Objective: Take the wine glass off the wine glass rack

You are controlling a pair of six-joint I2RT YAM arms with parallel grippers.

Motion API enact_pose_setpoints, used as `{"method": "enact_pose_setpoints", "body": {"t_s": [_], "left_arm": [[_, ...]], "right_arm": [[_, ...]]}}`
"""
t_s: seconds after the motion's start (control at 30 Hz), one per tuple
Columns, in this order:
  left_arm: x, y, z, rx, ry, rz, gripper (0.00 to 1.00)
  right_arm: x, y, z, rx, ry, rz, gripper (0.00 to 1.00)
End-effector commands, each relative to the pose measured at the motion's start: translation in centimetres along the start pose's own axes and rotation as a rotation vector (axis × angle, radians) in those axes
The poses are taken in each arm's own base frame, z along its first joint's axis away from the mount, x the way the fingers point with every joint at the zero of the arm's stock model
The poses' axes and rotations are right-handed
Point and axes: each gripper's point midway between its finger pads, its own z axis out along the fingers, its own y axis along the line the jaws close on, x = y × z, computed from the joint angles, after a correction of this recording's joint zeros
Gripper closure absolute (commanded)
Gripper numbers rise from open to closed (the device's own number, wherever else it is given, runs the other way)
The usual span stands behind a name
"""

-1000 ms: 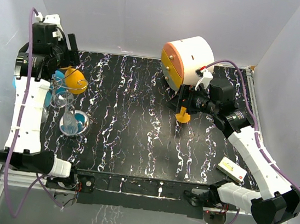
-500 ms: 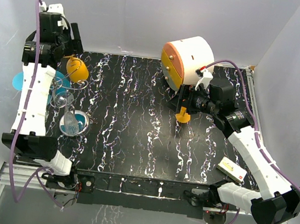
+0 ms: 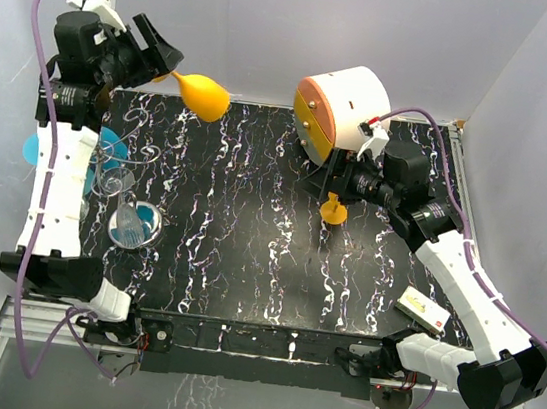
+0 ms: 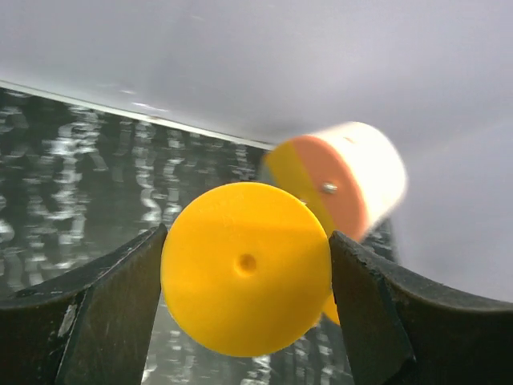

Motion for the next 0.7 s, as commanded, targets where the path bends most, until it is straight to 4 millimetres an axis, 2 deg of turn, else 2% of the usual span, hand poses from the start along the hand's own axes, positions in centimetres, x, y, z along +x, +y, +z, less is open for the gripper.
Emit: {"method": "enact_pose_setpoints", "body": {"t_s": [0.0,0.2,0.37,0.43,0.53,0.67], "left_arm": [[-2.2,-7.9,-4.7,0.369,-0.064,-0.166,0.46],[0.7,-11.3,-8.4,0.631,0.024,-0.377,0.46],[2.6,-11.6,-10.5,0.695,0.068,-0.441,0.46],[3.3,-11.6,-11.5,0.709,0.073,-0.446,0.46],[4.3,-11.2,-11.8,0.685,0.086,-0.437,0.46],[5.4,-10.8,-12.0,0.685,0.102,-0.453,0.46]], "right_arm": [[-3.4,4.0,-0.5,-0.185,-0.144,0.081,0.12],[-7.2,8.5,-1.8,-0.475,-0.325,0.298,0.14],[-10.3,11.1,-2.8,-0.663,-0.401,0.408,0.14],[-11.0,11.8,-3.1,-0.718,-0.412,0.431,0.15],[-11.3,12.7,-3.1,-0.765,-0.418,0.453,0.15],[-10.7,14.7,-2.8,-0.813,-0.408,0.466,0.16]]}}
